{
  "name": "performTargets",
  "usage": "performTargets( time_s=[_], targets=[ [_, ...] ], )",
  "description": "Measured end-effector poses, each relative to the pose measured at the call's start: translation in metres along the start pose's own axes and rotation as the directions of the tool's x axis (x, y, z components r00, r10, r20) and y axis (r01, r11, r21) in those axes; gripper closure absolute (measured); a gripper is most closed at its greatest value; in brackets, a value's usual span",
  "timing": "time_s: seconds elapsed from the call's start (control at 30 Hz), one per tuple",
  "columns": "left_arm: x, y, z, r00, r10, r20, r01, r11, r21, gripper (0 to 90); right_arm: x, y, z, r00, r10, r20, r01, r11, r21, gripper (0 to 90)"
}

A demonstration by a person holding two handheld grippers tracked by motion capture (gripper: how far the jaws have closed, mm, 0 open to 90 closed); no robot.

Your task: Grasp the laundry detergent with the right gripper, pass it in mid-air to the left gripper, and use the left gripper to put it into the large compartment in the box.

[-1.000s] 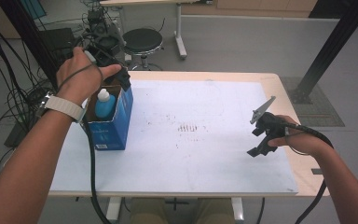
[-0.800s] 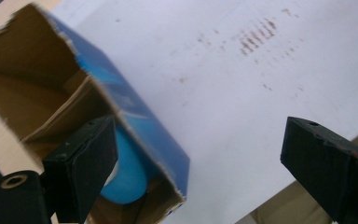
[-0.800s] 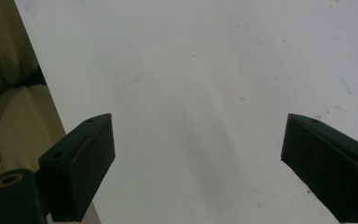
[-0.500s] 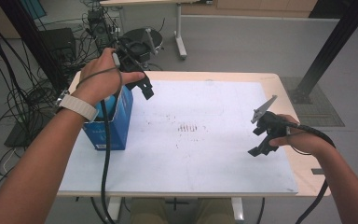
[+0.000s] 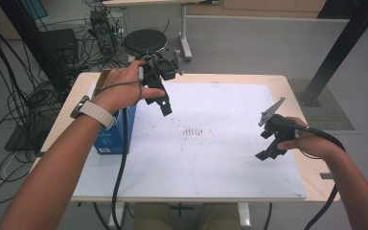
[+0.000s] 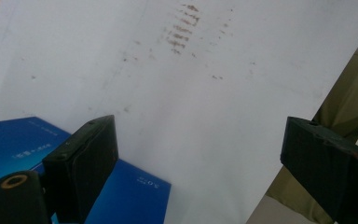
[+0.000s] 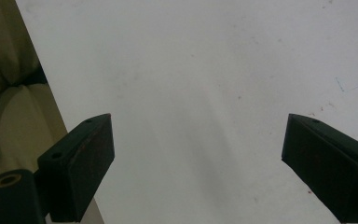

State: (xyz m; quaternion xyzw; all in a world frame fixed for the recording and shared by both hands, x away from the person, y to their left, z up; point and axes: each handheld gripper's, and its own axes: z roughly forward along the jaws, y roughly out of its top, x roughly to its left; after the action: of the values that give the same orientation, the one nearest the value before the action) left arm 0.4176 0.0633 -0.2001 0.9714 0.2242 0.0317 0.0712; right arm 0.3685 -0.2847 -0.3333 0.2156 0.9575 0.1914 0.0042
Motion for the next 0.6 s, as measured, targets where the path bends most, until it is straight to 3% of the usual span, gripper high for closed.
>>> performTargets(
  time_s=[0.23,0.6],
  targets=[
    [-0.003,0.005,0.016,0.9992,0.041,0.005,-0.041,0.9985,0.036,11.6,0.000,0.000,0.001,1.0000,0.007,-0.002,-0.007,1.000,0.001,9.2],
    [-0.011,0.012,0.037,0.9958,0.090,0.012,-0.091,0.9950,0.043,11.6,0.000,0.000,0.004,0.9999,0.008,-0.007,-0.008,1.000,0.001,9.1]
  ],
)
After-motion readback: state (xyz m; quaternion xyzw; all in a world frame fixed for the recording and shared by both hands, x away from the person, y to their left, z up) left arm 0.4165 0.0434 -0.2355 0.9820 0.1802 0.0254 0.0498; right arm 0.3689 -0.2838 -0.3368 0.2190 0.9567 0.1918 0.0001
